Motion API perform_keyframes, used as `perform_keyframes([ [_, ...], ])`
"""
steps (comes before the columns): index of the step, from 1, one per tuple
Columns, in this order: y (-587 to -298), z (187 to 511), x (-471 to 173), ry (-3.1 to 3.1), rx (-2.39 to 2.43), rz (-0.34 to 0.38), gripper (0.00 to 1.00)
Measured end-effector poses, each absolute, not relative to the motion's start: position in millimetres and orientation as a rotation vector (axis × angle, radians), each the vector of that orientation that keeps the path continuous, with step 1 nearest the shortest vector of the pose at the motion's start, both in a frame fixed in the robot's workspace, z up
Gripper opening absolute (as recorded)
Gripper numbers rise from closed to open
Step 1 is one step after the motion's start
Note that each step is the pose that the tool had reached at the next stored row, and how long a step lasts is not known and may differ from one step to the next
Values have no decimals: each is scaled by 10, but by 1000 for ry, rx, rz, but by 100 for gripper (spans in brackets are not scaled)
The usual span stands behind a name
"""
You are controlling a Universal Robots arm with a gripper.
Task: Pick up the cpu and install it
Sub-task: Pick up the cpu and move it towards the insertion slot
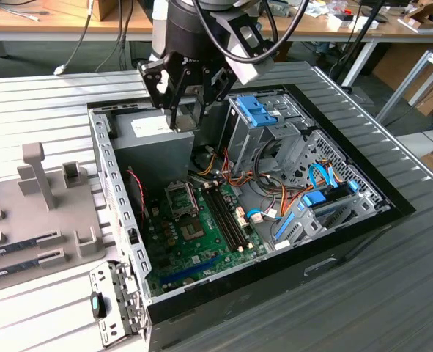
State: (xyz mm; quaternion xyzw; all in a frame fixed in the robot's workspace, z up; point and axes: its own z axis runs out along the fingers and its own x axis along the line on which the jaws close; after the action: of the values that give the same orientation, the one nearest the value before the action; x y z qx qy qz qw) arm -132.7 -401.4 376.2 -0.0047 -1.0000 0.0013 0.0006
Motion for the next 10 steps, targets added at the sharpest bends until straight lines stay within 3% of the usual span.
perform_keyframes([
  [10, -4018, 3753, -1318, -3140, -15, 5, 47],
])
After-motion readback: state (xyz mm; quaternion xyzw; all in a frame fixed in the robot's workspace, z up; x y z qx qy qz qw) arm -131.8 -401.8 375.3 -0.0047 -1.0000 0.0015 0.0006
